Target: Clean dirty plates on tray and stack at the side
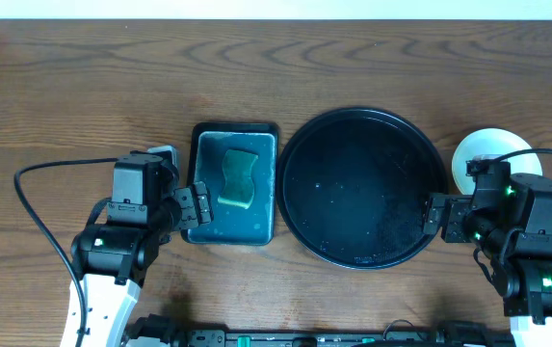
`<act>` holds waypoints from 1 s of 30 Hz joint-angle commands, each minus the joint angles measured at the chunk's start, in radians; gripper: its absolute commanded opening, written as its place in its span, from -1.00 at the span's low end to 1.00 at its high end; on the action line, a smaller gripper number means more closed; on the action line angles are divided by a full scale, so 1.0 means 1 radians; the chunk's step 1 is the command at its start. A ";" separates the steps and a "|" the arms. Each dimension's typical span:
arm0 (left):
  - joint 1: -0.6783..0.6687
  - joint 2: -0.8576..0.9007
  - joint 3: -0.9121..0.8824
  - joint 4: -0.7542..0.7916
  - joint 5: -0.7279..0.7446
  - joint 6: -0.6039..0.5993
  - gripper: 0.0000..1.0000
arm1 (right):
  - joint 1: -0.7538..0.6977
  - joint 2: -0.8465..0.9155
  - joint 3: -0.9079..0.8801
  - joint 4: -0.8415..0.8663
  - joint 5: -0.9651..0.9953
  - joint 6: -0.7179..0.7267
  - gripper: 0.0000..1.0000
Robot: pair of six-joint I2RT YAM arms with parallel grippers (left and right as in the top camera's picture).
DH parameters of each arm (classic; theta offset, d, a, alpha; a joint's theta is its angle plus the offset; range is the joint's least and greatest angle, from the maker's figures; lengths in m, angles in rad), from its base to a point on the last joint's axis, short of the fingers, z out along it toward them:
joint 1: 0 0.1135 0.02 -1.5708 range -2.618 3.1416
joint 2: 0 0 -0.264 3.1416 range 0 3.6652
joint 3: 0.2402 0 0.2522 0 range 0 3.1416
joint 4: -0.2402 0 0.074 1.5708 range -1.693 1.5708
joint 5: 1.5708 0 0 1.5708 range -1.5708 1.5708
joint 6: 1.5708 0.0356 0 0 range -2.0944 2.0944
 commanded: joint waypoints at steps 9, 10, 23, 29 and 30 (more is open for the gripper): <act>0.003 0.002 -0.006 0.003 -0.009 -0.006 0.77 | 0.026 -0.090 -0.008 -0.006 0.002 0.007 0.99; 0.003 0.002 -0.006 0.003 -0.009 -0.006 0.76 | 0.026 -0.102 -0.008 -0.014 0.009 0.007 0.99; 0.003 0.002 -0.006 0.003 -0.009 -0.006 0.77 | 0.021 -0.204 -0.009 -0.300 0.160 0.006 0.98; 0.003 0.002 -0.006 0.003 -0.009 -0.006 0.77 | 0.022 -0.232 -0.024 -0.293 0.238 0.006 0.99; 0.003 0.002 -0.006 0.003 -0.009 -0.006 0.77 | 0.022 -0.238 -0.032 -0.291 0.238 0.007 0.98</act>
